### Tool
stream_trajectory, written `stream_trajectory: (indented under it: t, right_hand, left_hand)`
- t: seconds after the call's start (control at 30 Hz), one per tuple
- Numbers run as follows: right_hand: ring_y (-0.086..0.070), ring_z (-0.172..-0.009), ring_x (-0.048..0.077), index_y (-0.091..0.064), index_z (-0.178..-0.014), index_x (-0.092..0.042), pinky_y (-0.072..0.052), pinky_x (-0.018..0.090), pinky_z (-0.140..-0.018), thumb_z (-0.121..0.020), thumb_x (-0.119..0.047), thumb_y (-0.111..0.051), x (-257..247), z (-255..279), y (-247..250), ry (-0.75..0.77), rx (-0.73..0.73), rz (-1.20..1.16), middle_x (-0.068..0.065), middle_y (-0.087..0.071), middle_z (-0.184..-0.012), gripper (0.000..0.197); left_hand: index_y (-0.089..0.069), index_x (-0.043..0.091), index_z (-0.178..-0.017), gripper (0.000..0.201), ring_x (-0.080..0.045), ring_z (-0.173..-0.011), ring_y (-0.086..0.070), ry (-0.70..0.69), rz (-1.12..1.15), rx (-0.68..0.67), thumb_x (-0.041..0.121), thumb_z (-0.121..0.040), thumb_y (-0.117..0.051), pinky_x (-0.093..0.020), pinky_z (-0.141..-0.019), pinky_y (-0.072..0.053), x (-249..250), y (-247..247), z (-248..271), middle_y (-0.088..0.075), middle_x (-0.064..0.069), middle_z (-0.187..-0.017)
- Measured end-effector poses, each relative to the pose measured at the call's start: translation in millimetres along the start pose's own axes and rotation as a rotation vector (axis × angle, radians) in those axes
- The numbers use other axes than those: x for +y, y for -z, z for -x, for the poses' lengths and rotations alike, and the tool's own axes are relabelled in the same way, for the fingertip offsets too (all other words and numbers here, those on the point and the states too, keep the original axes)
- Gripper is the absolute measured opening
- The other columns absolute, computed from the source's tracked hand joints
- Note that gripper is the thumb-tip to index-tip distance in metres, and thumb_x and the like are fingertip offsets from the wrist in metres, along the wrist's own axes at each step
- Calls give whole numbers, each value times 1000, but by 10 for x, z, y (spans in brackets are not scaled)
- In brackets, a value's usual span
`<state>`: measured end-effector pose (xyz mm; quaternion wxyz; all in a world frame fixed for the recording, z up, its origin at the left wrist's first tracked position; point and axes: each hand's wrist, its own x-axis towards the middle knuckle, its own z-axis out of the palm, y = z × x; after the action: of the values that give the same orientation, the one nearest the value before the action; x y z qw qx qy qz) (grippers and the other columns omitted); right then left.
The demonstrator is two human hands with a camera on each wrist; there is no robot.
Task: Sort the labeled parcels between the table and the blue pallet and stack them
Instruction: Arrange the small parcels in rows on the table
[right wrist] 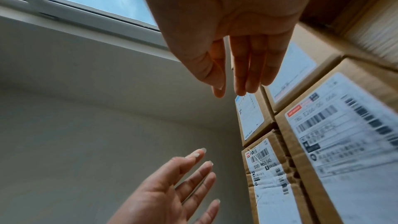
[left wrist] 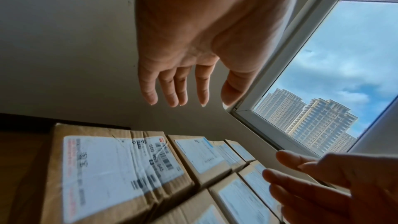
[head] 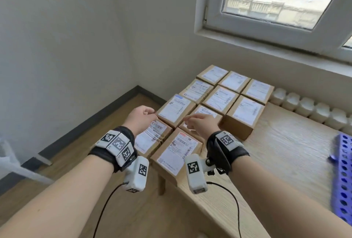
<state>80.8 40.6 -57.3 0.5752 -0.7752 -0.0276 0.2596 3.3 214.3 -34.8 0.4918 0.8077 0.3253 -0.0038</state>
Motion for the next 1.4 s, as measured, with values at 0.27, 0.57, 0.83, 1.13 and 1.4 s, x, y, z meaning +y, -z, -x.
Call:
stream_trajectory:
  t: [0.27, 0.57, 0.83, 1.13, 1.4]
  right_hand:
    - [-59, -81, 20, -69, -73, -17, -55, 36, -88, -88, -1, -53, -73, -379, -489, -137, 91, -65, 12, -66, -87, 26]
    - [-64, -76, 19, -70, -90, -11, -57, 31, -80, -86, -8, -57, -85, -496, -971, -319, 254, -70, 9, -67, -87, 14]
    - [-62, -79, 22, -65, -81, -12, -57, 37, -86, -87, -7, -57, -64, -476, -1105, -412, 323, -40, 11, -63, -84, 11]
    - [-70, -87, 22, -64, -99, -11, -58, 38, -82, -86, -8, -56, -37, -485, -1101, -434, 389, 78, 7, -67, -92, 16]
    - [-64, -96, 28, -50, -121, -7, -58, 40, -82, -86, -11, -57, -96, -528, -1322, -517, 307, 79, 10, -57, -98, 36]
  left_hand:
    - [-53, 19, -130, 39, -14, -107, -46, 29, -62, -84, 22, -91, -58, -30, -89, -38, -286, 203, -696, -52, -4, -135]
    - [-49, 16, -133, 44, -19, -115, -47, 85, -83, -330, 24, -92, -59, -35, -93, -39, -540, 346, -1202, -50, -3, -136]
    - [-51, 17, -121, 30, -24, -121, -46, 120, -138, -498, 24, -92, -57, -41, -98, -39, -651, 356, -1348, -52, -6, -134]
    - [-51, 23, -112, 20, -21, -106, -52, 180, -153, -624, 25, -93, -56, -41, -91, -42, -794, 267, -1433, -59, -1, -115]
    - [-60, 17, -119, 31, -24, -101, -65, 237, -109, -685, 35, -94, -55, -40, -85, -49, -881, 339, -1489, -71, -3, -107]
